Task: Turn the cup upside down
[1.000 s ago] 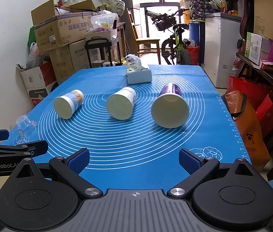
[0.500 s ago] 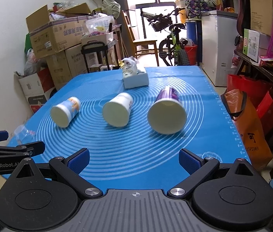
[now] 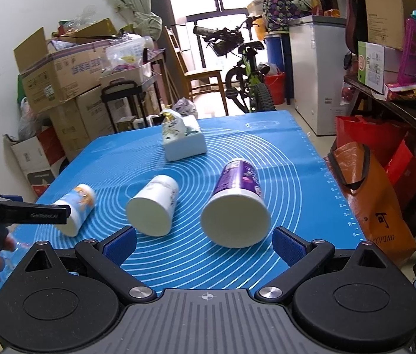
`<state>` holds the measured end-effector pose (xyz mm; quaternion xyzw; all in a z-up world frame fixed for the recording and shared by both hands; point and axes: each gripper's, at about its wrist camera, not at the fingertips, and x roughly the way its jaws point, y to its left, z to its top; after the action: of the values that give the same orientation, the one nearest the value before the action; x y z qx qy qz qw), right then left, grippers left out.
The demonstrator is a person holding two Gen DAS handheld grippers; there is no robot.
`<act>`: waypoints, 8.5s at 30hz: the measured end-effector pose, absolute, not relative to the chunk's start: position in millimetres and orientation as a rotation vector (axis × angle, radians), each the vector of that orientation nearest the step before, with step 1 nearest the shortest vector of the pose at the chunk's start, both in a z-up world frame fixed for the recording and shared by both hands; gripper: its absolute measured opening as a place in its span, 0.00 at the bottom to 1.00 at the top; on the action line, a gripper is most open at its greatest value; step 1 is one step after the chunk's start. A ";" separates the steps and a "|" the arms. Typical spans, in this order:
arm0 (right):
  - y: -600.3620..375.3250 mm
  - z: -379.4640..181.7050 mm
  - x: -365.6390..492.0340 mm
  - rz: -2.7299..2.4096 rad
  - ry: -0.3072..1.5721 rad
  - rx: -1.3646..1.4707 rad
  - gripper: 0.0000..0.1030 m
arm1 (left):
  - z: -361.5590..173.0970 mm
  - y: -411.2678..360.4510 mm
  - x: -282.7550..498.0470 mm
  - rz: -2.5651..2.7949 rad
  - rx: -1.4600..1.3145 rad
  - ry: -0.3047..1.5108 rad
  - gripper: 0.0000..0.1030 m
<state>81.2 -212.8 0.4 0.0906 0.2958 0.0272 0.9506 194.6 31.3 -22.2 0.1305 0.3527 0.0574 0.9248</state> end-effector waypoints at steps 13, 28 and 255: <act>-220.4 -22.5 99.7 0.031 0.649 0.195 0.96 | -57.8 39.9 234.5 0.093 0.205 0.857 0.67; -216.4 -13.0 81.3 0.043 0.631 0.191 0.96 | -13.6 17.0 169.4 -0.012 0.132 0.796 0.65; -161.8 -36.0 -104.6 0.155 0.497 -0.029 0.93 | -20.9 -6.1 -55.9 -0.127 0.074 0.588 0.92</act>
<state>-104.6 -161.8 -36.0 -0.0145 0.2455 0.0766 0.9663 -55.9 -6.1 -20.9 0.0366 0.2895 -0.0627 0.9544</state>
